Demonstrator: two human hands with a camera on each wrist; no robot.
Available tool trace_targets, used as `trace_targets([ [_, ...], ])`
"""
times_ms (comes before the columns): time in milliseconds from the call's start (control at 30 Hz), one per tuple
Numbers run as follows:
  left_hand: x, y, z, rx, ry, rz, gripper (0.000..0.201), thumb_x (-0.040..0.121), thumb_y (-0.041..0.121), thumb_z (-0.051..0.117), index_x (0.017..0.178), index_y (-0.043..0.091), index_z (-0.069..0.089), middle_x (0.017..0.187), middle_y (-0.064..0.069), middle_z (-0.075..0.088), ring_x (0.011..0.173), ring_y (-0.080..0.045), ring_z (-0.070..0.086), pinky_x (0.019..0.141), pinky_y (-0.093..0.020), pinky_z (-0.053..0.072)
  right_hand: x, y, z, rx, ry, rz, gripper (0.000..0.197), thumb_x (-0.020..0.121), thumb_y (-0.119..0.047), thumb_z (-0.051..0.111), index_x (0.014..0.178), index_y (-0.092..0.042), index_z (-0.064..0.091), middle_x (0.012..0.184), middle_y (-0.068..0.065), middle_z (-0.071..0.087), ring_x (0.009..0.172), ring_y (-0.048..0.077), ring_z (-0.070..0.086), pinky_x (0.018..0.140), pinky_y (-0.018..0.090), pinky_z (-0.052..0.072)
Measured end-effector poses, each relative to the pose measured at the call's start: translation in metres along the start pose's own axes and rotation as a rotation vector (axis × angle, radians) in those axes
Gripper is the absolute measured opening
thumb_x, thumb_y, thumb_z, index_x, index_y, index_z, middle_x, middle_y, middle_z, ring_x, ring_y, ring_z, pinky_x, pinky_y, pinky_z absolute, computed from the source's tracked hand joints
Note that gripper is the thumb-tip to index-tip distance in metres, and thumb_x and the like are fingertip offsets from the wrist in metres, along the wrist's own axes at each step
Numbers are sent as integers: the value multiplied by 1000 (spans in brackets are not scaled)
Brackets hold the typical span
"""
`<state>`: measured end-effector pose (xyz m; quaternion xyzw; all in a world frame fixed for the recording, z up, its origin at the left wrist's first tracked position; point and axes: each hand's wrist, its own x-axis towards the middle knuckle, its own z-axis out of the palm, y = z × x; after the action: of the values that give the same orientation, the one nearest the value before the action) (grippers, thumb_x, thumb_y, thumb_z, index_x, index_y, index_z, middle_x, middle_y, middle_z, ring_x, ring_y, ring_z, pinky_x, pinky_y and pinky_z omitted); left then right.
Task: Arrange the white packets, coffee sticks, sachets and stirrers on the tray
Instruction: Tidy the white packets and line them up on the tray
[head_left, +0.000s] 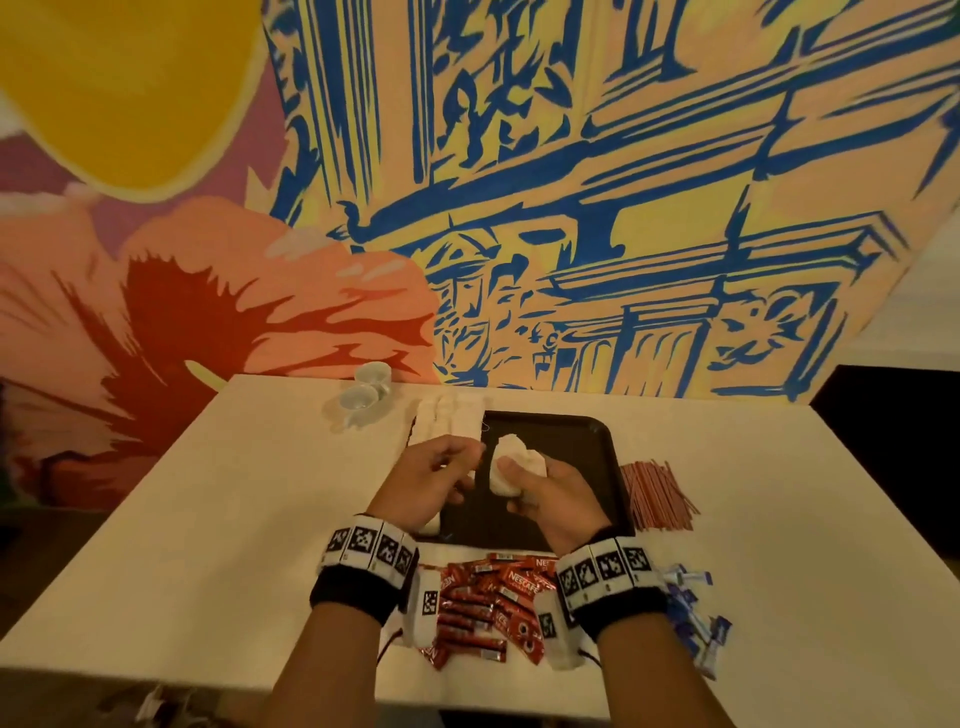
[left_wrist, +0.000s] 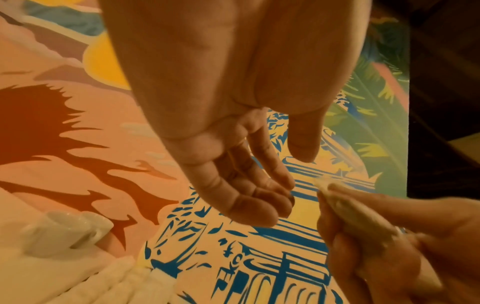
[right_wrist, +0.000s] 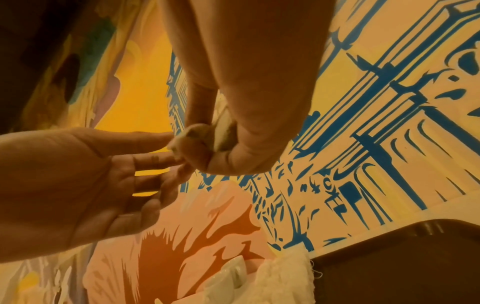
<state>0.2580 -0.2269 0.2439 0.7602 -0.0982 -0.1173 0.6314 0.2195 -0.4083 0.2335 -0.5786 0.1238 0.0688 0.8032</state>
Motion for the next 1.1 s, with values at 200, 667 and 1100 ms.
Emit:
trace_targets([
  [200, -29, 0, 5, -121, -77, -13, 20, 90, 19, 73, 109, 20, 72, 99, -12, 74, 84, -19, 69, 74, -32, 56, -10, -4, 4, -143, 23, -96, 21, 86, -24, 81, 103, -12, 75, 86, 6, 70, 70, 18, 54, 58, 26, 44],
  [667, -34, 1, 22, 358, 354, 308, 12, 89, 25, 72, 91, 34, 64, 90, 15, 67, 77, -4, 62, 70, -22, 52, -20, -15, 21, -278, 2, -120, 36, 89, -50, 74, 101, -17, 77, 83, 3, 66, 65, 13, 51, 56, 26, 45],
  [1100, -26, 21, 0, -7, 200, 188, 14, 96, 23, 65, 109, 27, 69, 103, -1, 69, 86, -15, 65, 58, -23, 54, -15, -24, 15, -516, -38, -204, 28, 100, -35, 64, 90, -10, 71, 61, -4, 51, 55, 9, 45, 53, 25, 39],
])
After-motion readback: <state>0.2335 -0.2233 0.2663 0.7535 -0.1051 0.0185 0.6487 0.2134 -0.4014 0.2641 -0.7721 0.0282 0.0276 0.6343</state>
